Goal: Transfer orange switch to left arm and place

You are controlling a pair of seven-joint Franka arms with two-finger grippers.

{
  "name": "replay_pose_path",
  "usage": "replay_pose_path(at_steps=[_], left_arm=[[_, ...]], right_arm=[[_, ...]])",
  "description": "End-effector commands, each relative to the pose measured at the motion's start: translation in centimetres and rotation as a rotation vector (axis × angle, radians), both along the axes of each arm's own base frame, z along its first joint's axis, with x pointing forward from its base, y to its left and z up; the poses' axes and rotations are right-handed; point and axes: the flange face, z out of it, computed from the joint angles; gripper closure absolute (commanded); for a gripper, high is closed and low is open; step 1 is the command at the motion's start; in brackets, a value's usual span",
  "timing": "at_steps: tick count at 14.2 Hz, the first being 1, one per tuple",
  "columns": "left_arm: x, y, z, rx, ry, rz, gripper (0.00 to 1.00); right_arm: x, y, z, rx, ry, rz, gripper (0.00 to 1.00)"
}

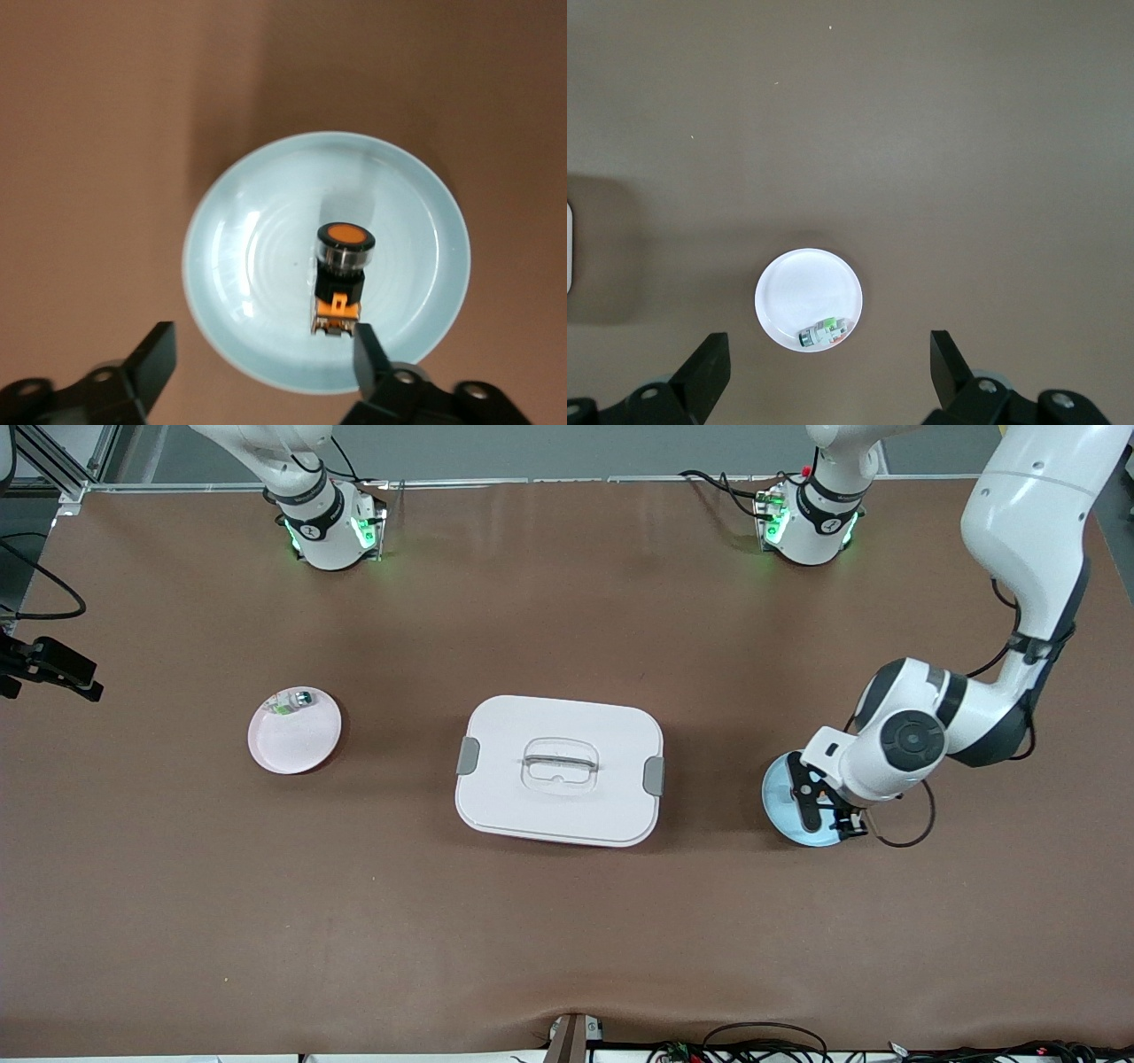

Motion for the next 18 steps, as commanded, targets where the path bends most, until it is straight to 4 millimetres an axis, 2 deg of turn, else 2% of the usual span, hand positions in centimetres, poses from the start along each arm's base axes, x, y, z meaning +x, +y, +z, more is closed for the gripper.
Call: replay_pose_path(at_steps=[1,4,7,9,12,16,18], left_arm=[[0.9,0.5,7.3,-0.039,0.013,0.156,0.0],[2.3,1.7,13.5,-0.048,0.038,0.349,0.0],[2.5,2.0,18.7,-0.042,0.013,0.555,0.0],[2.0,2.1,20.0,-0.051,0.012,0.703,0.0],[0.8,1.8,23.4,-0.104,0.01,0.855,0.0],[-1.9,1.0,26.1,-0.022,0.029,1.079,0.0],[-3.1,0.7,28.0,-0.002,0.004,1.18,0.0]], right_arm=[[0.4,-0.3,0.4,-0.005,0.006,-0.007,0.0],[0.2,-1.3,0.5,0.019,0.002,-0.027,0.0],[0.2,-0.8,1.2,0.027,-0.012,-0.022,0.0],[0.3,-0.9,1.1,0.051,-0.015,-0.029,0.0],[0.2,-1.2,1.2,0.067,-0.018,-0.043,0.0],[0.1,-1.3,1.3,0.065,-0.023,-0.035,0.0],[0.1,-0.4,0.9,0.068,-0.018,-0.029,0.0]])
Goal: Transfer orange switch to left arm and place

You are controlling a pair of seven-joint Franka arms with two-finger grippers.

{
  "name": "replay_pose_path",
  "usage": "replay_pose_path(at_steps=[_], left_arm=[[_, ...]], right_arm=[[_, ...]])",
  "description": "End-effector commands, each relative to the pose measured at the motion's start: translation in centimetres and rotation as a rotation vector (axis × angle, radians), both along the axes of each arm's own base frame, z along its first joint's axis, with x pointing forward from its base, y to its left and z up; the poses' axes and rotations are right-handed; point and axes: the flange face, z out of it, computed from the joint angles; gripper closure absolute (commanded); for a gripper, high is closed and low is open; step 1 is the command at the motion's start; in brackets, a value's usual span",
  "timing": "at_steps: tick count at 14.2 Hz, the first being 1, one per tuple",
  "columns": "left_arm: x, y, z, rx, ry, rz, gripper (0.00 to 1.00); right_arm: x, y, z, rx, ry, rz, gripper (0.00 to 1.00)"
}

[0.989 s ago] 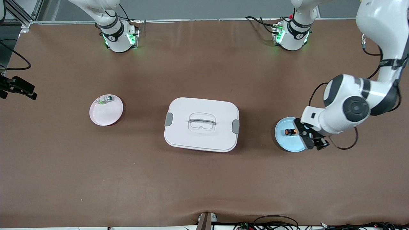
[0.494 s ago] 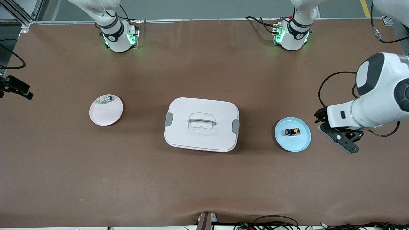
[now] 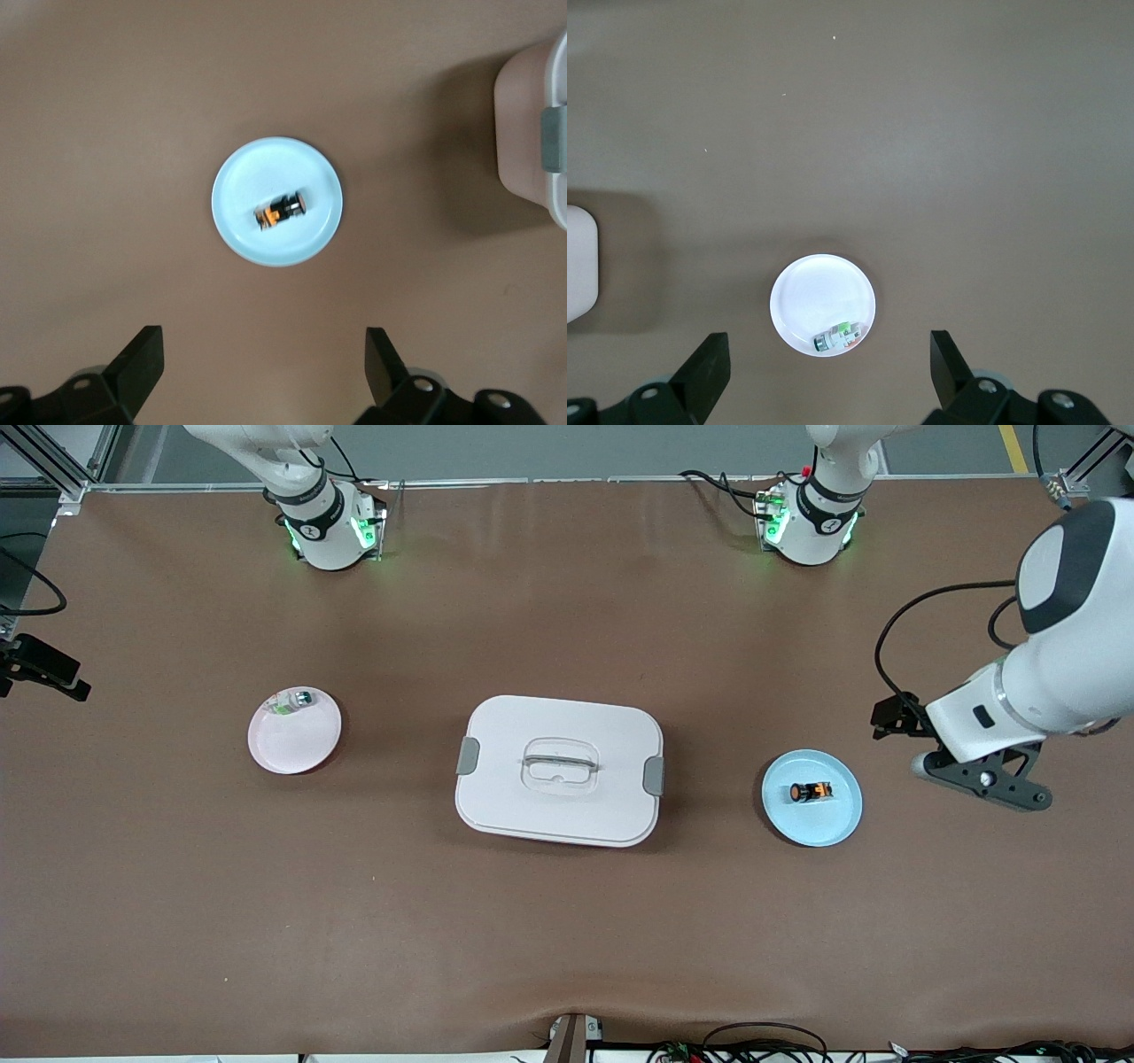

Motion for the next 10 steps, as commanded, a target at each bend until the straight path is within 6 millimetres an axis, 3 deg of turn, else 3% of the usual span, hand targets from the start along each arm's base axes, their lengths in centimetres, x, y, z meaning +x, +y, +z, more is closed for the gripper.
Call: replay_pose_path(at_steps=[1,5,8,10], left_arm=[[-1.8,-0.5,2.7,0.027,-0.015,0.148,0.0],[-2.6,-0.4,2.7,0.049,0.041,0.17,0.0],[-2.0,2.7,4.1,0.073,0.021,0.213,0.0],[-1.8,3.7,4.9,0.067,0.004,0.23,0.0]], right_arm=[[0.1,0.9,-0.1,0.014,0.004,0.009,0.0],[0.2,1.5,-0.7,0.021,-0.002,0.016,0.0],[0.4,1.4,-1.0,0.02,-0.009,0.015,0.0],[0.3,1.3,-0.7,0.018,-0.012,0.022,0.0]])
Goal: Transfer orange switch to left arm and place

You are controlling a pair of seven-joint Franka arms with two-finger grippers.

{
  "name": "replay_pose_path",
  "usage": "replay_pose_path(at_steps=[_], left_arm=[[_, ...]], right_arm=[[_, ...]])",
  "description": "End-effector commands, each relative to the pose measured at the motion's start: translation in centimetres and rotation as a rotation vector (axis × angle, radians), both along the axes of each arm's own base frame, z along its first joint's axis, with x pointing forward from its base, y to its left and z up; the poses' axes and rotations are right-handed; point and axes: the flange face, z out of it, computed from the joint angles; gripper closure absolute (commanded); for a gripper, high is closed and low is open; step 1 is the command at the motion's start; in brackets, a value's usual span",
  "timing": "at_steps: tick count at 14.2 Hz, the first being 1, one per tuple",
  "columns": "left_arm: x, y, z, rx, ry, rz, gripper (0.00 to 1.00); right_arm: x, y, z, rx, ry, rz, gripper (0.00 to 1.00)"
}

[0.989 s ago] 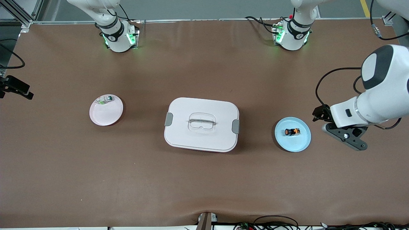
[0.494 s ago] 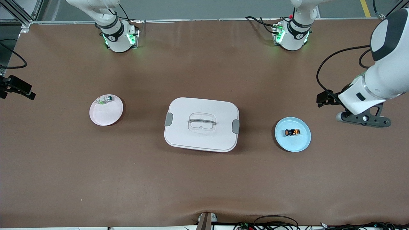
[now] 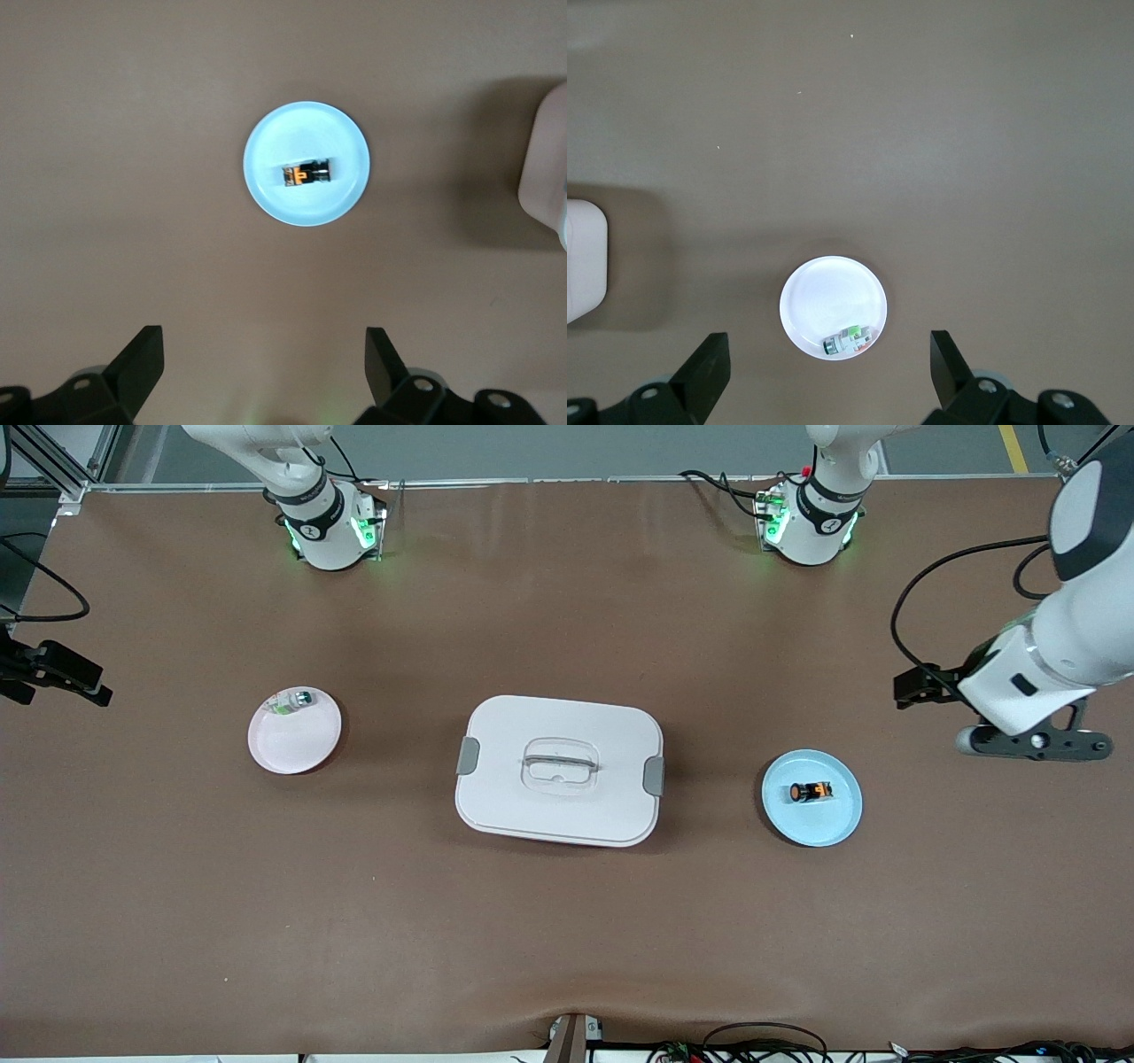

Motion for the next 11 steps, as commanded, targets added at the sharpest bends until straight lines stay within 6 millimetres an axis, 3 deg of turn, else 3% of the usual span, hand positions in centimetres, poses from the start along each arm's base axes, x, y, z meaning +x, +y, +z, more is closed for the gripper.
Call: replay_pose_path(at_steps=[1,5,7,9,11], left_arm=[[0.2,1.1,1.5,0.003,-0.016,0.009,0.0],[-0.1,1.5,2.9,0.017,-0.035,0.004,0.0],[0.0,3.7,3.1,0.021,-0.038,0.038,0.0],[-1.0,3.3,5.1,0.036,-0.07,0.038,0.0],[-2.1,2.6,5.7,0.071,-0.059,0.042,0.0]], right_arm=[[-0.1,-0.1,0.4,0.008,-0.012,0.004,0.0],[0.1,0.5,1.1,-0.005,-0.029,0.018,0.0],[0.1,0.2,1.6,-0.005,-0.041,0.03,0.0],[0.1,0.2,2.3,0.0,-0.054,0.03,0.0],[0.0,0.5,2.6,0.001,-0.05,0.031,0.0]])
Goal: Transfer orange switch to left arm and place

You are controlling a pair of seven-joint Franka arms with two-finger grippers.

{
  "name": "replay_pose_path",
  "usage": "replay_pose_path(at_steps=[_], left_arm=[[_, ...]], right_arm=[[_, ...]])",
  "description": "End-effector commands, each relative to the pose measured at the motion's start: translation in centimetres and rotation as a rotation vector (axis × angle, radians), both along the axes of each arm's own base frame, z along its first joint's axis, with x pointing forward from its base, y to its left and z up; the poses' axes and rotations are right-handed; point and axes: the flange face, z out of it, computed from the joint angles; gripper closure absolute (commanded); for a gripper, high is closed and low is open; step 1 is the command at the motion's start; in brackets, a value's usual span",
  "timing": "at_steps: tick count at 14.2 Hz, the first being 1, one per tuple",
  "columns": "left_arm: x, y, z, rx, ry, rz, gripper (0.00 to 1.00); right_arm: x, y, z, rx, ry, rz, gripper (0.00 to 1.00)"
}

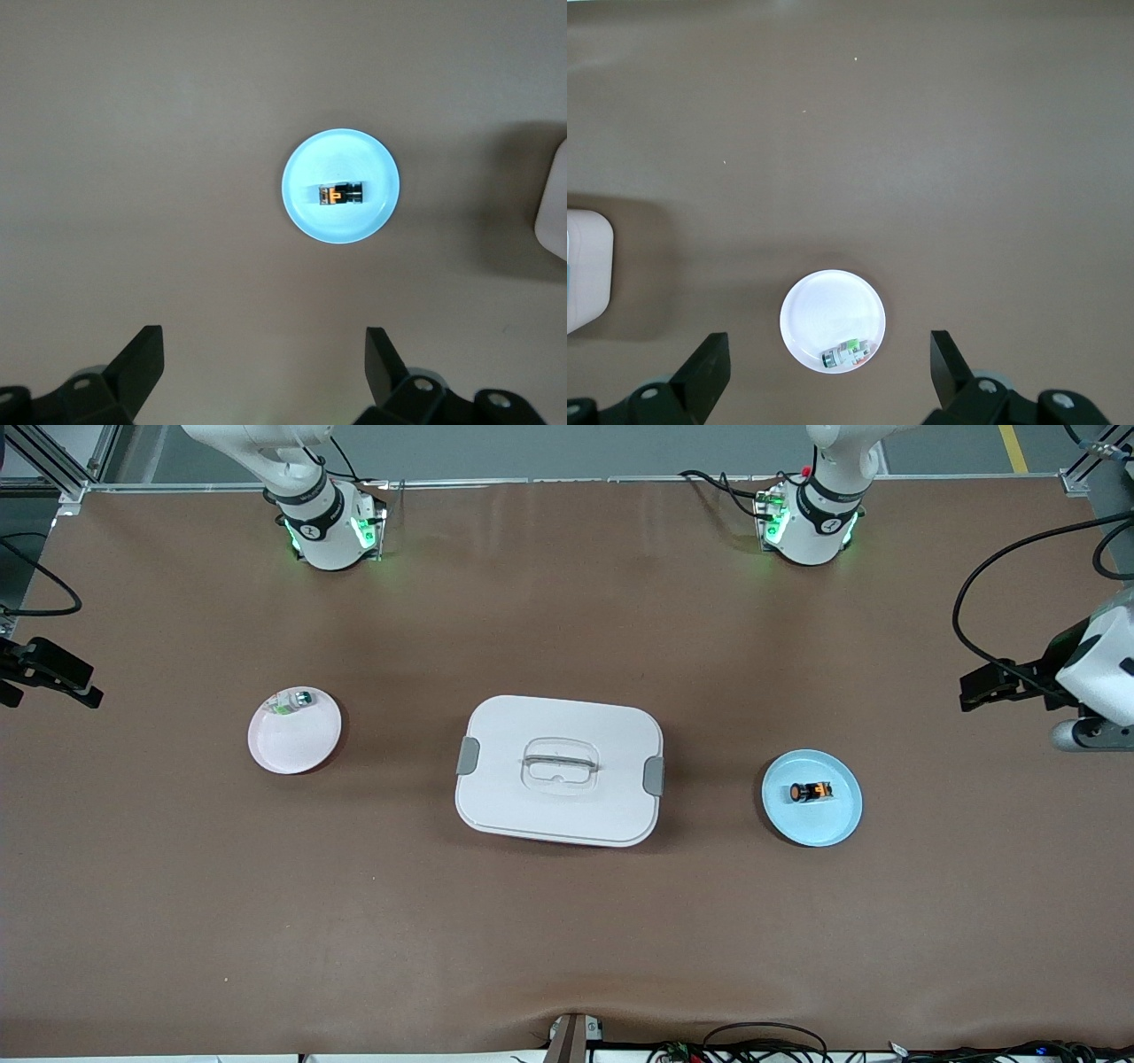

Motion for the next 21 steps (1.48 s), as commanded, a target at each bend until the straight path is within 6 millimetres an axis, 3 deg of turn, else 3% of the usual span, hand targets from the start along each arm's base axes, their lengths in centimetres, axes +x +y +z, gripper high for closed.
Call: replay_pose_path(at_steps=[1,3,6,8,18,21], left_arm=[[-2.7,-0.8,2.5,0.047,0.019,0.002,0.0],[-3.1,-2.4,2.4,0.049,0.021,-0.018,0.0],[-4.3,-1.6,1.7,0.006,0.012,0.006,0.0],[-5.3,0.0,0.7,-0.043,-0.015,0.039,0.0],[-4.9,-0.9,0.8,-0.098,-0.024,0.039,0.0],[-4.8,-1.4,1.9,-0.089,-0.047,0.039,0.0]], right_arm=[[-0.5,0.2,0.9,0.009,0.021,0.011,0.0],[-0.9,0.1,1.2,0.014,0.055,0.013,0.0],[-1.1,0.2,1.3,-0.002,0.063,0.014,0.0],[-1.1,0.1,1.3,-0.004,0.063,0.014,0.0],[-1.0,0.3,1.3,-0.015,0.061,0.018,0.0],[-1.0,0.4,1.3,-0.015,0.061,0.018,0.0]])
